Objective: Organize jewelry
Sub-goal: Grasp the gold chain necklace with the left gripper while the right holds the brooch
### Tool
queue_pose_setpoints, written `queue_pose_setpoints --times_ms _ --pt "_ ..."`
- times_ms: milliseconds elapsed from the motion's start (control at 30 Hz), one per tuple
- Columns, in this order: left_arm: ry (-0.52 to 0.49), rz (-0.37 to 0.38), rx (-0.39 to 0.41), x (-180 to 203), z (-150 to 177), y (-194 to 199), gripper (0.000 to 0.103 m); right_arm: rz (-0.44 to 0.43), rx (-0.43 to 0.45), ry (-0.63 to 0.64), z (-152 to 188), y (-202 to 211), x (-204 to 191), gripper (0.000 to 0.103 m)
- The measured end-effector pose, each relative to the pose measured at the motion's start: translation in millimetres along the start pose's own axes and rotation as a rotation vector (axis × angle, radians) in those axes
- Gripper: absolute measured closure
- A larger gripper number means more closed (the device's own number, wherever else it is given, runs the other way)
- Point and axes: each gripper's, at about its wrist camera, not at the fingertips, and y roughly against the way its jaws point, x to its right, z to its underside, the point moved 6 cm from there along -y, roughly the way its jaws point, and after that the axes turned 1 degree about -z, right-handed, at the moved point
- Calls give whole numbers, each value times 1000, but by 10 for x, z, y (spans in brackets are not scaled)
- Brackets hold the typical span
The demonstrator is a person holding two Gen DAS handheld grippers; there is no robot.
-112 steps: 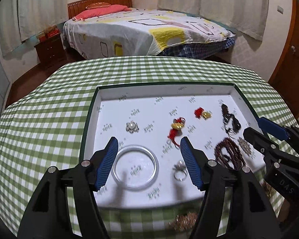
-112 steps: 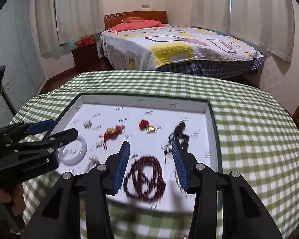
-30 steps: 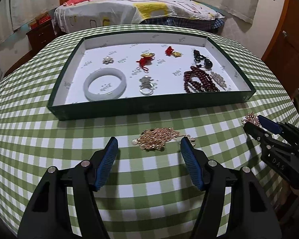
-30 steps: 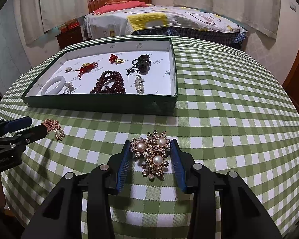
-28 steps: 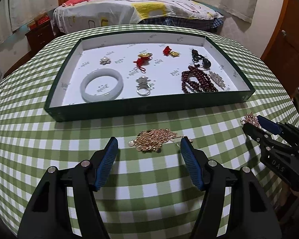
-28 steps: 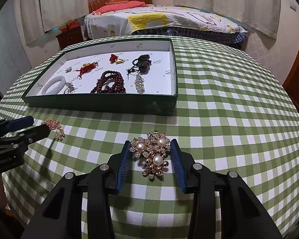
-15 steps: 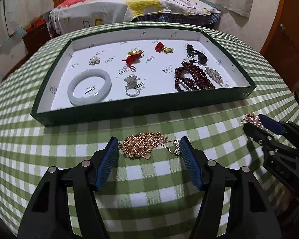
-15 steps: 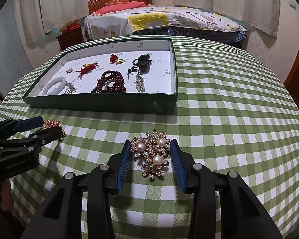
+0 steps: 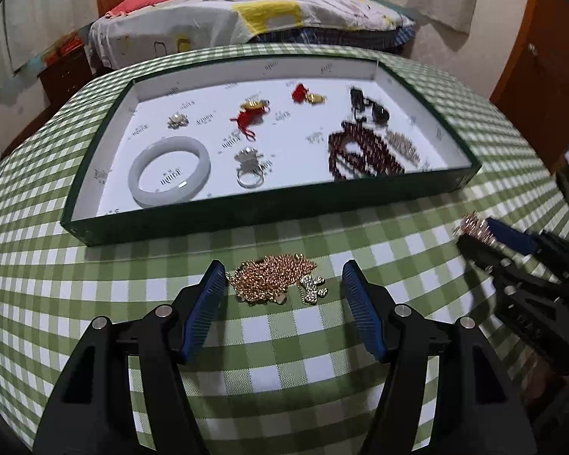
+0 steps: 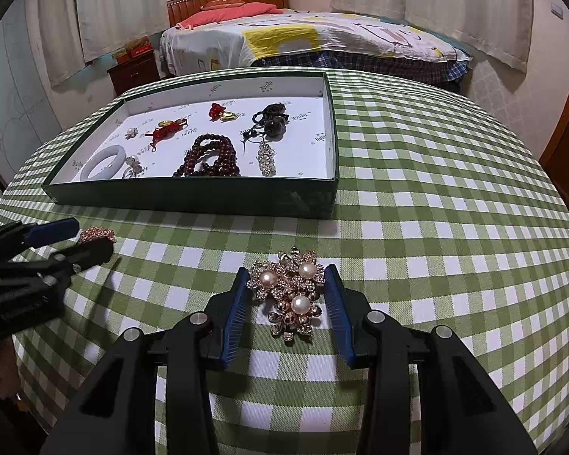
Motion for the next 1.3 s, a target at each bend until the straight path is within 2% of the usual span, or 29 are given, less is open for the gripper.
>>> queue_pose_setpoints --times_ms 100,167,267,433,500,567,600,667,700,933,1033,1300 --pt "-9 -27 7 -53 19 -15 41 0 1 -1 1 -1 0 63" --pt "0 -29 11 -104 22 -5 52 1 1 0 -1 -1 0 63" --pt "3 -26 11 -170 16 8 61 2 2 0 -7 -3 -9 63" --pt "-3 -13 5 -185 2 7 63 2 2 0 -5 -4 -8 63" --pt "-6 -5 3 -180 -17 -7 57 2 2 0 -6 -3 -8 63" --pt "-15 -6 6 -176 -29 -15 58 2 1 1 -8 -3 -9 63" --pt "-25 -10 12 -173 -33 -18 63 1 1 1 -6 -4 -9 63" --pt "-40 1 31 -171 -36 -13 80 2 2 0 -6 -4 -10 63" --pt "-42 9 35 -173 -35 -11 83 2 2 1 -8 -3 -11 63" --pt "-43 16 49 -223 -1 23 85 8 9 1 -9 -1 -16 63" --pt "-42 11 62 -251 5 68 90 20 21 14 -18 16 -29 63" --pt "-35 8 57 -280 16 91 92 22 21 20 -6 25 -47 63"
